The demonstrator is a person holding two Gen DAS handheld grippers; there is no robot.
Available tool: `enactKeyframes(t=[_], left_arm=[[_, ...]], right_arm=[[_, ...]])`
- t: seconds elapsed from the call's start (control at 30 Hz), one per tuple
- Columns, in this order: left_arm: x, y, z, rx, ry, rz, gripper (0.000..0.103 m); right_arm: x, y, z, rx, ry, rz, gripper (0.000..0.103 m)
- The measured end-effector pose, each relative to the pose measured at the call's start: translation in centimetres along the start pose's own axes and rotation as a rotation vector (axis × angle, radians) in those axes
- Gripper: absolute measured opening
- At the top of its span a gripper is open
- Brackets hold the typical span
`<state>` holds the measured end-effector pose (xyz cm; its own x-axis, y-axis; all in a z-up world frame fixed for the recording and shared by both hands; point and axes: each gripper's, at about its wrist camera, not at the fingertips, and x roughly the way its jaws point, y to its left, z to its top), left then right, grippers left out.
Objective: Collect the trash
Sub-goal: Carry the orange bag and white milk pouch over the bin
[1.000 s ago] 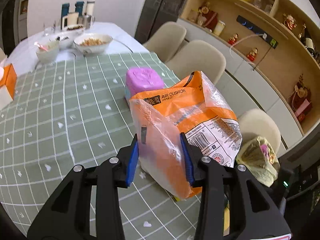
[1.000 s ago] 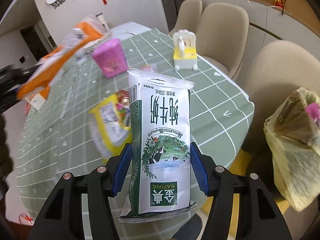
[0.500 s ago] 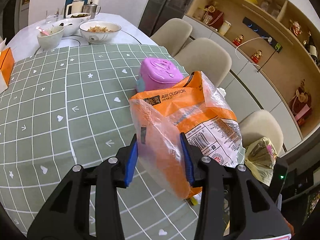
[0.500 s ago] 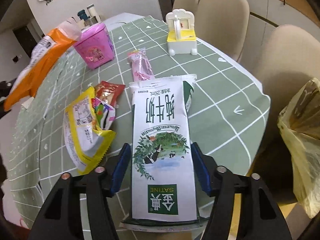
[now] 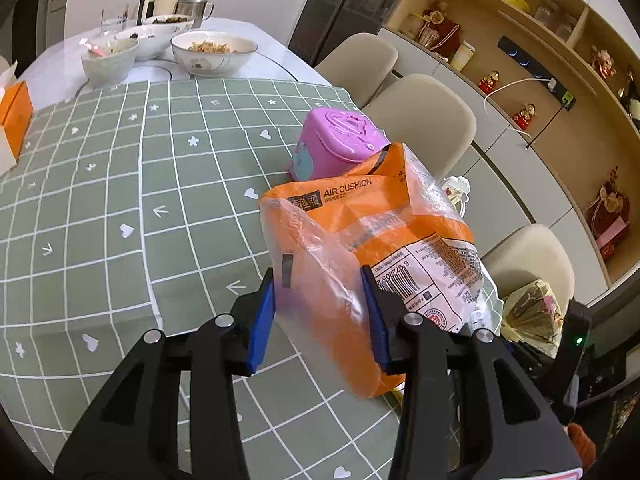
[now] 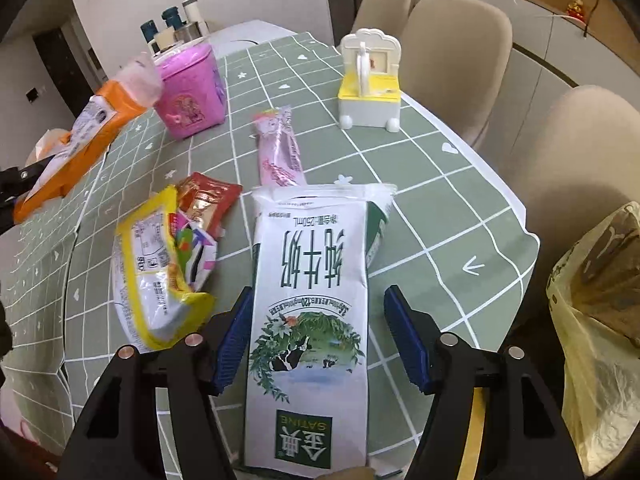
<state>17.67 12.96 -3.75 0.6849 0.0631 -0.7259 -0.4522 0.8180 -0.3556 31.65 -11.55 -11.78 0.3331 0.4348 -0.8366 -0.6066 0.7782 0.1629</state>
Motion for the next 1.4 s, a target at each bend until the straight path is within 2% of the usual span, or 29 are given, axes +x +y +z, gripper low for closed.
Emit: enactKeyframes(t=[0.27,0.53,0.7,0.83,1.0,1.13,1.4], left_arm=[[-1.0,-2.7,-0.1,0.059,0.0,-0.017,0.038],[-1.3,-6.0,-0.8,0.046,0.015,-0.059,0.038],[-1.7,-8.5,-1.0,0.06,-0.014,-0.086,0.038],[-2.2,-10.5,-0.6,0.102,-0.046,-0.088,0.038],[-3.0,-13.2,0.4,0.18,-0.091,-0.102,0.038],[-3.4,-17.0,1.1,0.26,-0.13,-0.149,0.038],[-2.3,-25.2,1.1,0.392,-0.152,-0.244,0.038]], right_arm=[[-5.3,-2.2,0.0,0.057,-0.124,0.026,0.05],[-8.5,-2.6,-0.6,0.038,-0.157,0.034,0.05],[-11.1,-2.5,-1.3,-0.009,-0.209,0.021,0.05],[-13.4,-3.4,-2.2,0.005,-0.261,0.005,0.05],[-15.9,-5.8,-2.6,0.064,-0.319,-0.048,0.05],[-18.9,-8.2,-2.5,0.104,-0.383,-0.105,0.05],[-25.8,-13.3,-3.2,0.133,-0.503,-0.308,0.05]])
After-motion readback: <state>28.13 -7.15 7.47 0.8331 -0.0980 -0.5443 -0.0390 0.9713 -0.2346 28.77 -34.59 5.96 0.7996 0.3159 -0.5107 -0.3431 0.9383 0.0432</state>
